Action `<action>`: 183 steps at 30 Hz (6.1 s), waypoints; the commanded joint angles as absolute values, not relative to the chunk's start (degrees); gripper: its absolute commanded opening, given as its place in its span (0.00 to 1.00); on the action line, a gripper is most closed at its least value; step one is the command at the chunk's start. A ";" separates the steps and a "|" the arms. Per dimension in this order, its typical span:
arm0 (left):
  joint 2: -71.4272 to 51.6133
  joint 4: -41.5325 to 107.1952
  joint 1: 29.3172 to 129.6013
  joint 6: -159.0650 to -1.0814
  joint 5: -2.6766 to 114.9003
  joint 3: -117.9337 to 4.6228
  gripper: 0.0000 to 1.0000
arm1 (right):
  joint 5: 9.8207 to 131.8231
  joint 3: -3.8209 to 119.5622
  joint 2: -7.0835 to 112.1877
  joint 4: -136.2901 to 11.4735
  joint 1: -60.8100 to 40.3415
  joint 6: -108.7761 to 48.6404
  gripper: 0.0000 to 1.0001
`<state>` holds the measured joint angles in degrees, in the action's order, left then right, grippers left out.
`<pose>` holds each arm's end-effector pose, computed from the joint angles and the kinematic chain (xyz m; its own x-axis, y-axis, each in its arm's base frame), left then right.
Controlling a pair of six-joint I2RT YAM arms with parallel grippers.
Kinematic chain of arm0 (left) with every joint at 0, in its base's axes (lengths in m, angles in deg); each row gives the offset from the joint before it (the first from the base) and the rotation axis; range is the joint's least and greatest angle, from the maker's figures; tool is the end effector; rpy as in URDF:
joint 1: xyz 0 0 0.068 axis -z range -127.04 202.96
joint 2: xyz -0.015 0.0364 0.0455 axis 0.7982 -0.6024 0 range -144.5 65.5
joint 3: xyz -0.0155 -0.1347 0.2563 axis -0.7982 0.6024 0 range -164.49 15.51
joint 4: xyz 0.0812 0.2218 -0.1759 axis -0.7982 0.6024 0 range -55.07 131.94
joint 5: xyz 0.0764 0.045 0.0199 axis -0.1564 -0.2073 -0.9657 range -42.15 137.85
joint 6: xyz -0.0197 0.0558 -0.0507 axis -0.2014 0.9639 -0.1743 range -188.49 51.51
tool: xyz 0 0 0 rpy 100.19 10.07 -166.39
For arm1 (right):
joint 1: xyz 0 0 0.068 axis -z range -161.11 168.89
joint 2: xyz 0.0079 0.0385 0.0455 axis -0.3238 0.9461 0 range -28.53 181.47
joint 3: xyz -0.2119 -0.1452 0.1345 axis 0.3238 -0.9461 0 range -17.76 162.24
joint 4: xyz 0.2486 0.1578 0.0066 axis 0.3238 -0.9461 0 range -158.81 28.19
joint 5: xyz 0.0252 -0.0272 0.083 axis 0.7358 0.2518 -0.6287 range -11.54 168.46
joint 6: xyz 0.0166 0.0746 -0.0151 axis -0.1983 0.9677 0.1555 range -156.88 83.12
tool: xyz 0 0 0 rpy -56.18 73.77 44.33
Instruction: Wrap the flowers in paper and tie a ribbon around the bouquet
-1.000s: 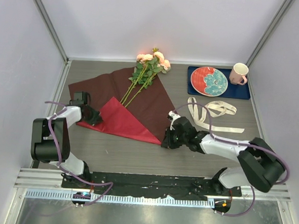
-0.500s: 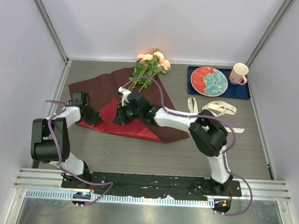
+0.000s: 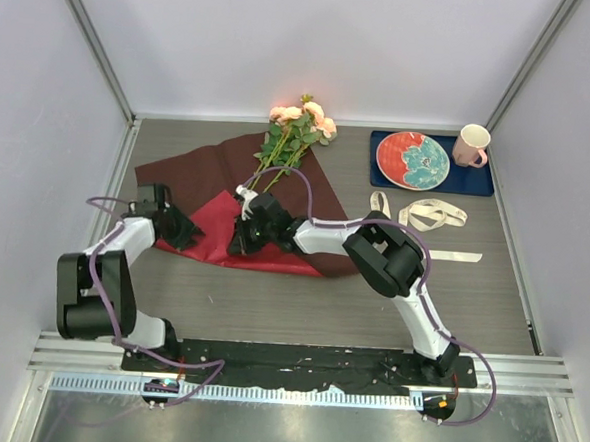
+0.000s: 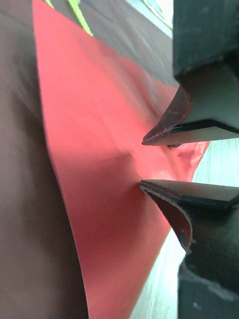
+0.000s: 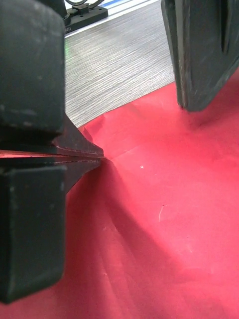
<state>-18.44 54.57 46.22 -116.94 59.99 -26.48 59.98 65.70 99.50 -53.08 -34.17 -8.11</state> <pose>0.3043 0.0219 0.1287 -0.5680 -0.8038 -0.1772 -0.6638 0.5746 -0.4787 0.3114 0.4493 0.1013 -0.7475 -0.2347 -0.6214 -0.6306 0.5447 0.5528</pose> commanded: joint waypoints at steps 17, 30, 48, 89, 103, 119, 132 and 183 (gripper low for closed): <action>-19.49 55.84 25.47 -118.33 60.78 -20.34 0.00 | 58.25 62.83 98.21 -48.28 -33.67 -5.94 0.00; -20.30 62.27 16.84 -115.61 53.73 -24.92 0.00 | 58.16 61.95 97.68 -48.10 -32.96 -6.03 0.00; -3.67 43.74 16.92 -123.51 66.22 -6.90 0.63 | 57.02 61.78 97.42 -47.75 -32.35 -6.03 0.00; -12.12 45.47 17.45 -117.54 71.23 -7.34 0.00 | 64.13 100.71 114.73 -67.52 -41.40 -14.47 0.00; 7.91 62.00 27.03 -126.24 59.37 -4.09 0.00 | 66.59 87.46 104.81 -66.57 -41.75 -14.38 0.00; 13.20 63.75 28.09 -128.69 68.68 -2.77 0.52 | 63.17 85.68 101.20 -65.68 -41.66 -12.36 0.00; 15.42 50.15 28.00 -130.81 68.24 -0.74 0.62 | 65.54 83.40 100.50 -65.95 -41.31 -6.48 0.00; 15.58 47.04 61.84 -123.07 50.93 -7.95 0.00 | 65.45 66.26 99.53 -53.20 -36.04 10.14 0.00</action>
